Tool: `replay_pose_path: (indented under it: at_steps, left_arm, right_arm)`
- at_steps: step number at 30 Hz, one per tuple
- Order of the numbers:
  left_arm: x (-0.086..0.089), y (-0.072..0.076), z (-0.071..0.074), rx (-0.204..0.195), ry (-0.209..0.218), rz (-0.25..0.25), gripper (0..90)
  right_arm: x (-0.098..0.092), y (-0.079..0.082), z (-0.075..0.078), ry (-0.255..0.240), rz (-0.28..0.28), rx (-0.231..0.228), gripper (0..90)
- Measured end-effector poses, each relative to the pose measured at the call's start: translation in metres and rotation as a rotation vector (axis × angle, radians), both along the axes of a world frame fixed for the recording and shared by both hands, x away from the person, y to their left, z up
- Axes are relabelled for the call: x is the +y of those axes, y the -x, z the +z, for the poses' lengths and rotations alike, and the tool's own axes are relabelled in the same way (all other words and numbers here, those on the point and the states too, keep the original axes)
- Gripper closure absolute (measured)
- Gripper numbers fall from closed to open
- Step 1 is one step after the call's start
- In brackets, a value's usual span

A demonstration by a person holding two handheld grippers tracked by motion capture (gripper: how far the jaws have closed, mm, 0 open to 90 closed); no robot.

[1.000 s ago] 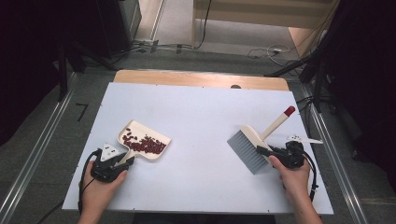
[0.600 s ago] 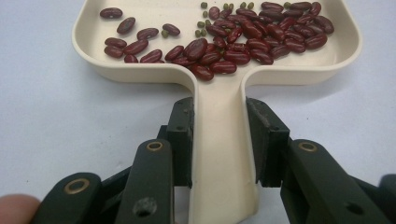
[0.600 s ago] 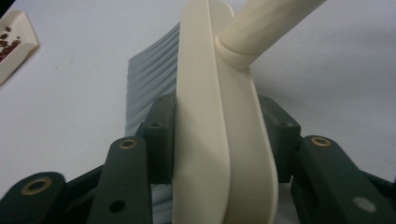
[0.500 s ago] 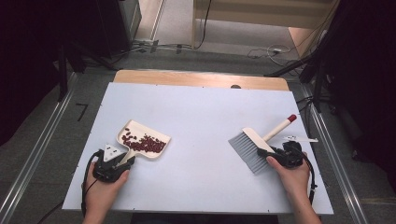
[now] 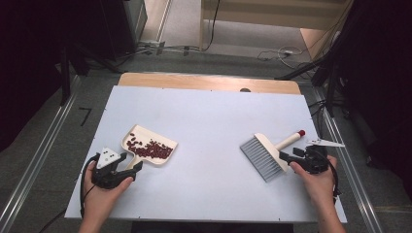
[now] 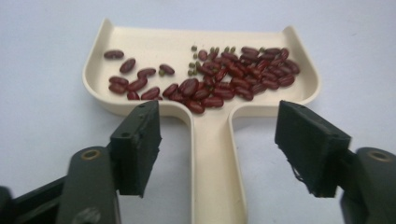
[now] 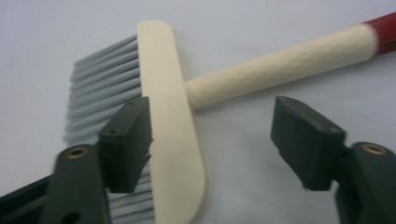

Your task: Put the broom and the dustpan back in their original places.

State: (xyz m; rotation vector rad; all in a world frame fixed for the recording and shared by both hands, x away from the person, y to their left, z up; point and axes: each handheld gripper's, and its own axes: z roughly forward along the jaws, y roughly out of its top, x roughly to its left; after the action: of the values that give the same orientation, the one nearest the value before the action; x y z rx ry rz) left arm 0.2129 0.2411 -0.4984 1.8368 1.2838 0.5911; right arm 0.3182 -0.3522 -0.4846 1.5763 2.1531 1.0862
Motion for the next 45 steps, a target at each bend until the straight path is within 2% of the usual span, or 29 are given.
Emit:
replay_pose_path:
  at_steps: [3,7,11,13,18,22,27,32,40,45]
  left_arm:
    - [0.010,0.004,0.003,-0.009,0.032,-0.001,44.8]
    - [0.028,0.006,0.004,-0.002,0.093,0.016,65.5]
    - [0.040,0.006,0.000,0.024,0.080,0.069,82.0]
    - [0.044,0.005,-0.002,0.039,0.084,0.076,89.5]
    - [0.047,0.003,-0.010,0.087,0.078,0.070,90.0]
    - [0.042,0.001,-0.014,0.106,0.080,0.041,90.0]
    - [0.033,-0.001,-0.015,0.118,0.065,0.008,90.0]
    - [0.026,-0.001,-0.016,0.120,0.076,-0.017,90.0]
    - [0.021,-0.002,-0.016,0.123,0.071,-0.028,90.0]
    - [0.019,-0.002,-0.016,0.120,0.071,-0.036,90.0]
  right_arm:
    - [-0.009,0.000,0.002,-0.012,-0.030,-0.018,50.6]
    - [-0.015,-0.004,0.001,0.030,-0.082,-0.023,71.0]
    - [-0.017,-0.012,-0.003,0.071,-0.128,-0.006,87.0]
    - [-0.017,-0.016,-0.005,0.077,-0.132,0.006,87.8]
    - [-0.012,-0.026,-0.008,0.156,-0.162,0.030,87.8]
    - [-0.010,-0.035,-0.008,0.168,-0.165,0.045,87.9]
    - [-0.005,-0.045,-0.011,0.170,-0.171,0.064,87.9]
    - [-0.002,-0.052,-0.012,0.166,-0.162,0.075,87.9]
    - [0.006,-0.063,-0.008,0.157,-0.132,0.081,87.9]
    - [0.011,-0.069,-0.008,0.131,-0.121,0.095,88.0]
